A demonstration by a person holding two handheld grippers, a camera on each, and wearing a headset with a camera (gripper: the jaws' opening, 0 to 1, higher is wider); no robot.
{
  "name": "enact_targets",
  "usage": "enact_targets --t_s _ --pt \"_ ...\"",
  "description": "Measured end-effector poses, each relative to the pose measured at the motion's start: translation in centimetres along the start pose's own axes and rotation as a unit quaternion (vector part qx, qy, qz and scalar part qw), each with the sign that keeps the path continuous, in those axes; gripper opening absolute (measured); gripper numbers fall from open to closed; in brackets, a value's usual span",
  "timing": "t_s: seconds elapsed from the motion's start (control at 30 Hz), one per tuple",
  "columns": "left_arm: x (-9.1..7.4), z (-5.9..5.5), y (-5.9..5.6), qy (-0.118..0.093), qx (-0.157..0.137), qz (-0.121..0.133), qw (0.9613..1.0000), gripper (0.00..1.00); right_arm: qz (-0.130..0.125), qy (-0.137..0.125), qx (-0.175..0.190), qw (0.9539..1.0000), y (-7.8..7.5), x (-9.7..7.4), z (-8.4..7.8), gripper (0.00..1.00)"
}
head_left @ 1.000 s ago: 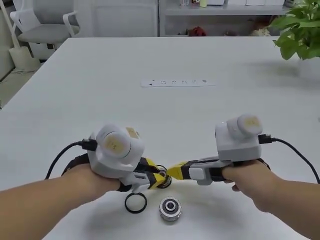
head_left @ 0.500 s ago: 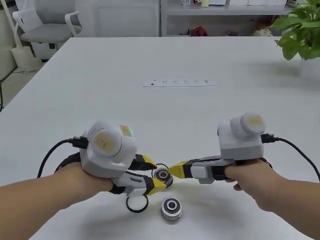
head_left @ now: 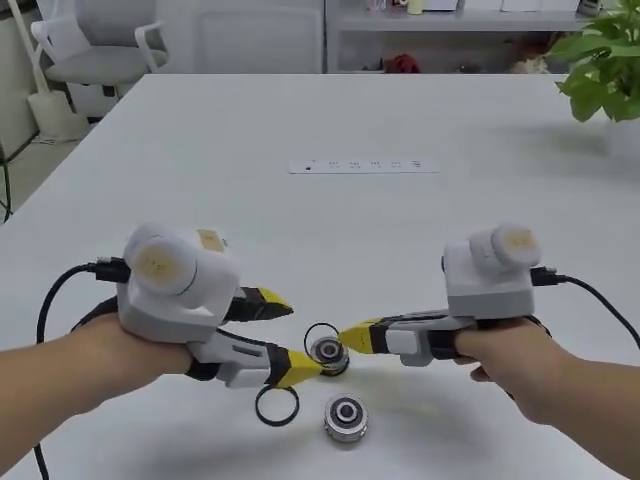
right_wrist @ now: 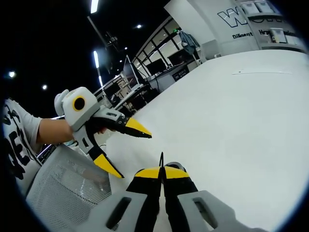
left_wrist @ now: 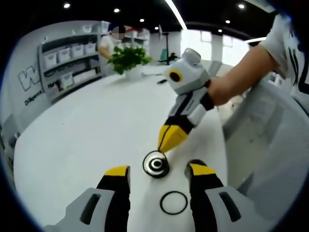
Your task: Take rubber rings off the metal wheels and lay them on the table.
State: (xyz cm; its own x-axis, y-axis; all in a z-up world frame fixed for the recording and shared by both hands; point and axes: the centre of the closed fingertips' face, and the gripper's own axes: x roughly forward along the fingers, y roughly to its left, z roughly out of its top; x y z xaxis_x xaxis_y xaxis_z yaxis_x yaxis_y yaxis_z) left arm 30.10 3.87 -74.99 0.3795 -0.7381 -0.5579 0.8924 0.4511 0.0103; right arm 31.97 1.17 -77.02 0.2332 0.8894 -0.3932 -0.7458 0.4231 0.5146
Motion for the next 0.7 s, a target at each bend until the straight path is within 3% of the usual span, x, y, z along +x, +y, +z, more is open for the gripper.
enact_targets --t_s 0.7 --pt "-4.0 0.1 -2.0 -0.009 0.003 -0.009 0.9999 0.69 0.032 -0.002 -0.004 0.9995 2.7 0.6 0.7 0.00"
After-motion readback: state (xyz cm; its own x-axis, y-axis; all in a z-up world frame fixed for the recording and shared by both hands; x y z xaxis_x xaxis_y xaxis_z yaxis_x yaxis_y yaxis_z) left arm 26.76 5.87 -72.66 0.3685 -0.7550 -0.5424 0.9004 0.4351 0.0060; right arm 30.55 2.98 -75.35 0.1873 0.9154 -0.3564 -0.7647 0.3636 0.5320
